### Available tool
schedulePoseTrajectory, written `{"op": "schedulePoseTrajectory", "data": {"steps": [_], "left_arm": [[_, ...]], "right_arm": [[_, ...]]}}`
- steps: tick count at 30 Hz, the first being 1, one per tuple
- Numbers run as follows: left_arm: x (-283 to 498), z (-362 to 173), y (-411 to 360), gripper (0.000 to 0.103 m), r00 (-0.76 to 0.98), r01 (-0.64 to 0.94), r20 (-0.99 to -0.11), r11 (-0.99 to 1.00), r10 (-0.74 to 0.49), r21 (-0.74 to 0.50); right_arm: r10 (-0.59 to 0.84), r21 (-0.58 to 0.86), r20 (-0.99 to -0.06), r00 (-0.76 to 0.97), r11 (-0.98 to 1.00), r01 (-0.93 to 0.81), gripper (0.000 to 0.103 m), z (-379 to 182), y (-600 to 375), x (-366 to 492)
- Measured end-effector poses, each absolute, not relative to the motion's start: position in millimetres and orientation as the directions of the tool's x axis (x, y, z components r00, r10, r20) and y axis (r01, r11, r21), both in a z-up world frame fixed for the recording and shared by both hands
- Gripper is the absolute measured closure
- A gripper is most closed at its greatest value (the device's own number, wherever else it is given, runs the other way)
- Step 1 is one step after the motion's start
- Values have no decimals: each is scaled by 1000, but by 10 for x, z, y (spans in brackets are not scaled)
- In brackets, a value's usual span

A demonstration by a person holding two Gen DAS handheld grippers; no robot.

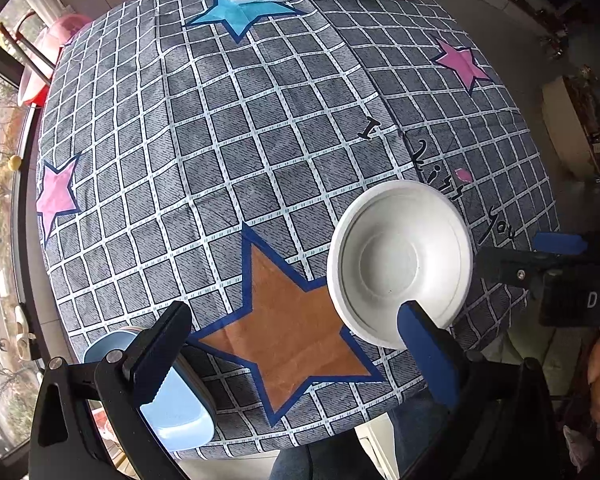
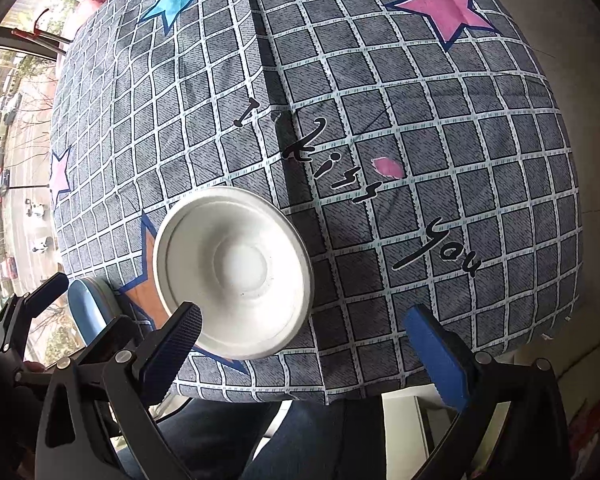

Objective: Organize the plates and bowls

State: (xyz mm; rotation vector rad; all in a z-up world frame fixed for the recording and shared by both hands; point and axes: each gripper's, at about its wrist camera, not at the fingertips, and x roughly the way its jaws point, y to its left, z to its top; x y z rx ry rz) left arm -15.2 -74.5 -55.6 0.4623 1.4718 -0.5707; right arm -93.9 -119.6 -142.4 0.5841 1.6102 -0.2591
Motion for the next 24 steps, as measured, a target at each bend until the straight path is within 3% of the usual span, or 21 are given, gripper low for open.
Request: {"op": "schedulePoseTrajectory", "data": {"steps": [24], "left_arm": [[-139, -667, -704, 0, -9, 582, -999, 813, -31, -30]], "right_arm": [[218, 141, -973, -71, 813, 564, 0, -1560, -1156, -1100]]}}
